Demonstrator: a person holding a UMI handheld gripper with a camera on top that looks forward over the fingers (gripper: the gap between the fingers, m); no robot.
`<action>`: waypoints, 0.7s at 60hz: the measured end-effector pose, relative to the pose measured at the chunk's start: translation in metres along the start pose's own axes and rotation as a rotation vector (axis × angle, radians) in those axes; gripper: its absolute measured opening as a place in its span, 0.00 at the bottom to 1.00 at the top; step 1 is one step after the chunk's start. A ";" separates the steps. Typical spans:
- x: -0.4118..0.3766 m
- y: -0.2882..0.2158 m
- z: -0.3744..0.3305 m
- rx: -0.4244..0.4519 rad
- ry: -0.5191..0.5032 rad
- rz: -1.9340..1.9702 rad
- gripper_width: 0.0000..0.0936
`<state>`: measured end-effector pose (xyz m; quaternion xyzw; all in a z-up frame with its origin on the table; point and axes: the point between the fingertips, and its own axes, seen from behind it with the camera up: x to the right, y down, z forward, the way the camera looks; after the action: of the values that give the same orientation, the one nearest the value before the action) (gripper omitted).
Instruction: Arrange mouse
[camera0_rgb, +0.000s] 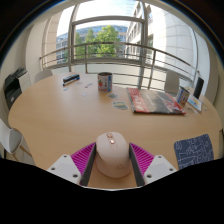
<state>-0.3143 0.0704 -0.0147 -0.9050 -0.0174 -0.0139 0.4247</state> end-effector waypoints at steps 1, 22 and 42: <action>0.000 0.000 0.002 -0.002 -0.002 0.003 0.66; -0.001 -0.017 -0.011 0.047 0.002 -0.010 0.45; 0.064 -0.168 -0.203 0.414 0.007 0.008 0.45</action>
<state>-0.2601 0.0228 0.2462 -0.7985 -0.0148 -0.0112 0.6018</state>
